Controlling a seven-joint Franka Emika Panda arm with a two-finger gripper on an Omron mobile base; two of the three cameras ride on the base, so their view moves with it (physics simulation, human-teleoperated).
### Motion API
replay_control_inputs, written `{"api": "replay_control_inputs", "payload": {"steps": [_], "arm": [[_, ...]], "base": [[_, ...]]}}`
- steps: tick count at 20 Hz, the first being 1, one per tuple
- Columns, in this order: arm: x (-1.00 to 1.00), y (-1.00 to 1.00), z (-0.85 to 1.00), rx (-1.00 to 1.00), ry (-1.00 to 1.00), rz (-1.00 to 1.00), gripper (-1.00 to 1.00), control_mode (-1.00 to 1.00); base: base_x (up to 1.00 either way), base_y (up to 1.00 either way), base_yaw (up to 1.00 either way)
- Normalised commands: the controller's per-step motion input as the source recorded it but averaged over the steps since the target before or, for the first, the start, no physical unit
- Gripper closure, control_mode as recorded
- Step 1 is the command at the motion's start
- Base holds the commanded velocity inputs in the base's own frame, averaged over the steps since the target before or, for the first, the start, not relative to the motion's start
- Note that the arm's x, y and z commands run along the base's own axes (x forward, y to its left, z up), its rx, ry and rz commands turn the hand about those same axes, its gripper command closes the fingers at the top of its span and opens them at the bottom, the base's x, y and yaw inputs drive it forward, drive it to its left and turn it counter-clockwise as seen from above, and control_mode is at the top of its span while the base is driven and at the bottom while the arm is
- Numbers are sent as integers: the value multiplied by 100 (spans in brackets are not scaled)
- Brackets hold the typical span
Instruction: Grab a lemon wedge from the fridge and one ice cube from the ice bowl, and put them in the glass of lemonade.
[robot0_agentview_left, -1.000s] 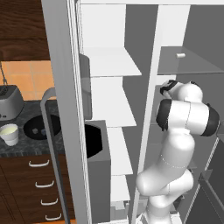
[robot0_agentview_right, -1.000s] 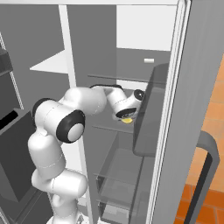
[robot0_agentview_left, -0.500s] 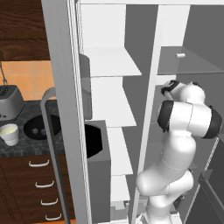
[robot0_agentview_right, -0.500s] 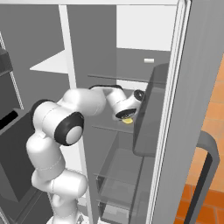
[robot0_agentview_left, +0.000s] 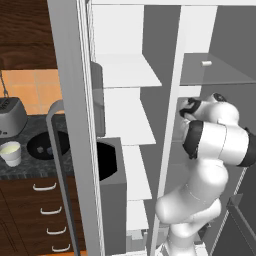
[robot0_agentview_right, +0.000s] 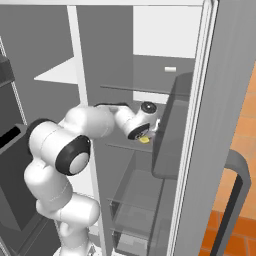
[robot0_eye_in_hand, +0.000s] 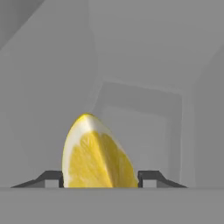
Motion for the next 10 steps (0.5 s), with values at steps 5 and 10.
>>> {"api": "replay_control_inputs", "payload": {"steps": [5,10], "arm": [[-58,11,31,-1,11,-28,100,-100],[-80,0,44,0,3,-18,100,-100]], "base": [[0,0,0],[0,0,0]]}}
